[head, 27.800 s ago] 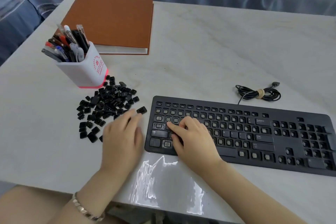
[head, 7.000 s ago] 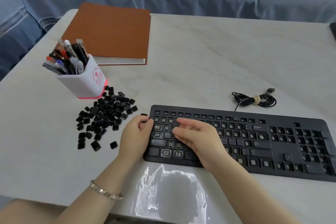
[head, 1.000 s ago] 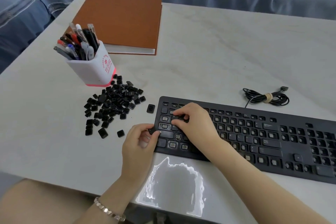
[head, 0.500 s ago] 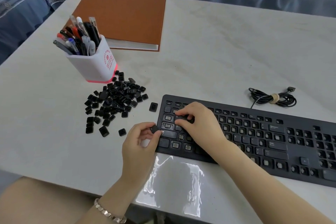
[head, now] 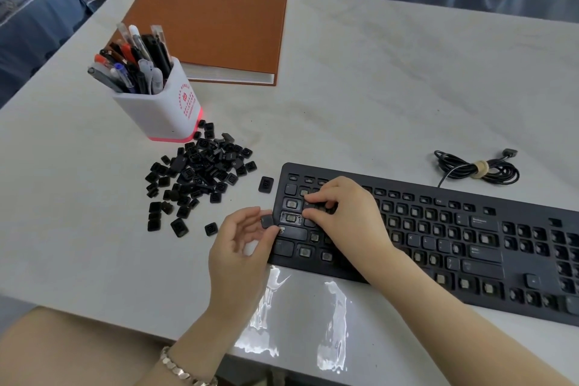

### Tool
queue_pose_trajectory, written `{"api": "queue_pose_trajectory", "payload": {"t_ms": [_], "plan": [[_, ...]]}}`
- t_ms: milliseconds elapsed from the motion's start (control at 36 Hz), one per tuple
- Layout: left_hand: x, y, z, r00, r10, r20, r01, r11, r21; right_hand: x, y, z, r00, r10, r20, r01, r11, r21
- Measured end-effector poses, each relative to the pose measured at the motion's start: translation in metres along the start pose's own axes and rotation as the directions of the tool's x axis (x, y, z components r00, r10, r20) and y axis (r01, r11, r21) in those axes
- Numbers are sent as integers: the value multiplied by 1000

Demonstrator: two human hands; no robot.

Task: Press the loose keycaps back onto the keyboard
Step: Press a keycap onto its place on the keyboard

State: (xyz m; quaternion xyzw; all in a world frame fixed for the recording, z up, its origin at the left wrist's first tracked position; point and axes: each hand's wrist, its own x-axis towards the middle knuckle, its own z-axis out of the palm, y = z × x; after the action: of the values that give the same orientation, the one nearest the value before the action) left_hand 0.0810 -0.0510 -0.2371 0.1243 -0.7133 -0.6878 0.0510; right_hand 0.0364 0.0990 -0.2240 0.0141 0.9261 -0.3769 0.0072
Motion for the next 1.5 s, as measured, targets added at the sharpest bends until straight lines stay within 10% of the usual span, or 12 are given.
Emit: {"api": "queue_pose_trajectory", "payload": {"t_ms": [222,750,1056,1250,1500], "plan": [[0,-3,-2,998,56,9,-56,997,44,-20,10,15,919,-369,-137,293,874,-388],[-1,-1,-3,997,73,0,-73,997,38,-28,15,20,930,-339,-145,238,853,-465],[4,5,-1,999,33,23,-32,999,-10,-35,-7,-6,995,1,-104,10,994,105],[0,13,5,937,228,266,-270,954,132,-51,-7,-19,969,211,128,-246,792,559],[-13,18,33,831,298,470,-427,883,194,-65,9,-37,938,298,177,-336,657,674]]}}
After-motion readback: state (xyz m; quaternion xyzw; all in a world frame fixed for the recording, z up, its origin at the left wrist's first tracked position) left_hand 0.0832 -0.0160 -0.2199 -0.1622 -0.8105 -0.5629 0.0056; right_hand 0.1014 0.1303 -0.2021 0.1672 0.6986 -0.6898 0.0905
